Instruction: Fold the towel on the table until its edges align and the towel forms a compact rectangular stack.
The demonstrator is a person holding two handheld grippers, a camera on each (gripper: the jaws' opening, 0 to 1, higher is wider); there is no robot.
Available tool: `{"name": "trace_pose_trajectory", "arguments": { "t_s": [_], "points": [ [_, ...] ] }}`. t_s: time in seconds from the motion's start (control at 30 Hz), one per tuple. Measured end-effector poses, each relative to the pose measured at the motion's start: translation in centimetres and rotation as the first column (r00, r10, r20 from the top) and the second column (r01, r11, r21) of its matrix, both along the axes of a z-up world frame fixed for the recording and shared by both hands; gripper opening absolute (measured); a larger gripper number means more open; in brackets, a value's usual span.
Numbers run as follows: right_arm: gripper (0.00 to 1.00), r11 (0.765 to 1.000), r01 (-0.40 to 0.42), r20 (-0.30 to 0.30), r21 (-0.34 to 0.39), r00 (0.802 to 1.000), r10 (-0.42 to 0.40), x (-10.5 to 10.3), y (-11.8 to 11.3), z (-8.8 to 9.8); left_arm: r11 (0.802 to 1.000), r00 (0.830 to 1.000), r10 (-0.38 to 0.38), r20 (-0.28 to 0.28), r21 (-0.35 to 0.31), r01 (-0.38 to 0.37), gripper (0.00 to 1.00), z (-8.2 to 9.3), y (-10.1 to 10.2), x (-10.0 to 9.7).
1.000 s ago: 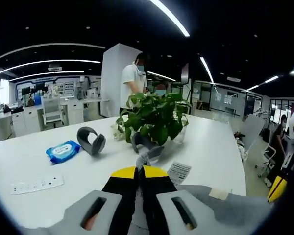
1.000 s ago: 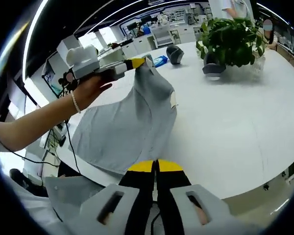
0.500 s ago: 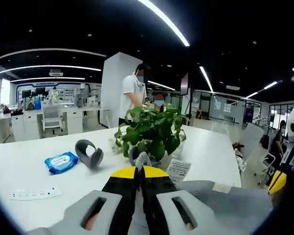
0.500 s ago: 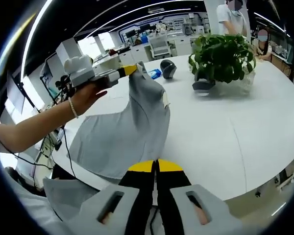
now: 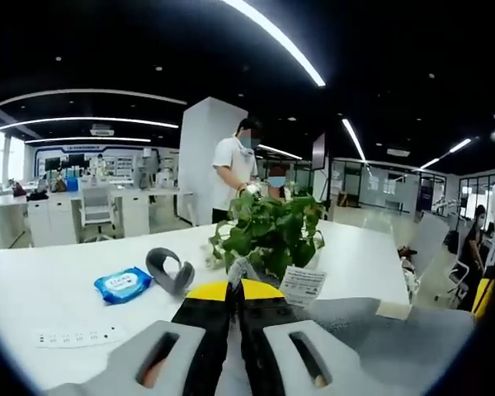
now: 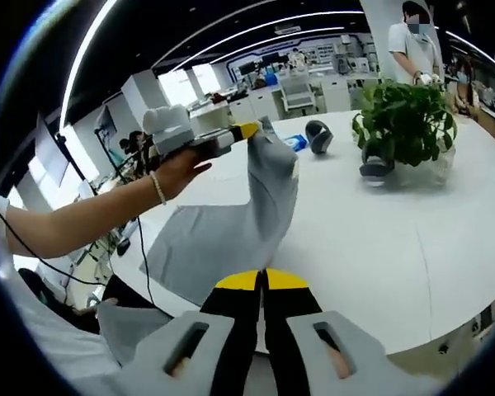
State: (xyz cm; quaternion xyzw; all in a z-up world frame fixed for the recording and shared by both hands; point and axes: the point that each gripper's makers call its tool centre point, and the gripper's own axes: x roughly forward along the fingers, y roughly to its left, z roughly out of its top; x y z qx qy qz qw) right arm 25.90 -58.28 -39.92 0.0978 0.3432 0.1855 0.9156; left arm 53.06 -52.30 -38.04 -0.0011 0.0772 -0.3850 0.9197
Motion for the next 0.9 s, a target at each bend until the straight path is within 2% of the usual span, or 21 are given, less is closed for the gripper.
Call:
{"name": "trace_pose_trajectory", "arguments": {
  "t_s": [0.2, 0.4, 0.57, 0.9],
  "points": [
    [0.0, 0.997, -0.083, 0.036, -0.004, 0.996, 0.084, 0.5, 2.7, 1.5, 0.999, 0.999, 0.039, 0.016, -0.017, -0.039, 0.03, 1.3, 2.6, 0.4],
    [0.0, 0.991, -0.132, 0.071, 0.021, 0.989, 0.131, 0.6, 5.2, 2.9, 0.997, 0.997, 0.071, 0.023, -0.033, -0.07, 0.03, 2.0, 4.9, 0.8],
    [0.0, 0.977, -0.213, 0.099, 0.015, 0.972, 0.211, 0.2, 8.2, 4.2, 0.994, 0.995, 0.096, 0.027, -0.049, -0.095, 0.03, 2.5, 6.5, 1.0],
    [0.0, 0.95, -0.314, 0.16, 0.002, 0.937, 0.309, 0.2, 13.0, 6.3, 0.984, 0.987, 0.157, 0.039, -0.096, -0.152, 0.03, 4.2, 10.7, 0.9]
  ]
}}
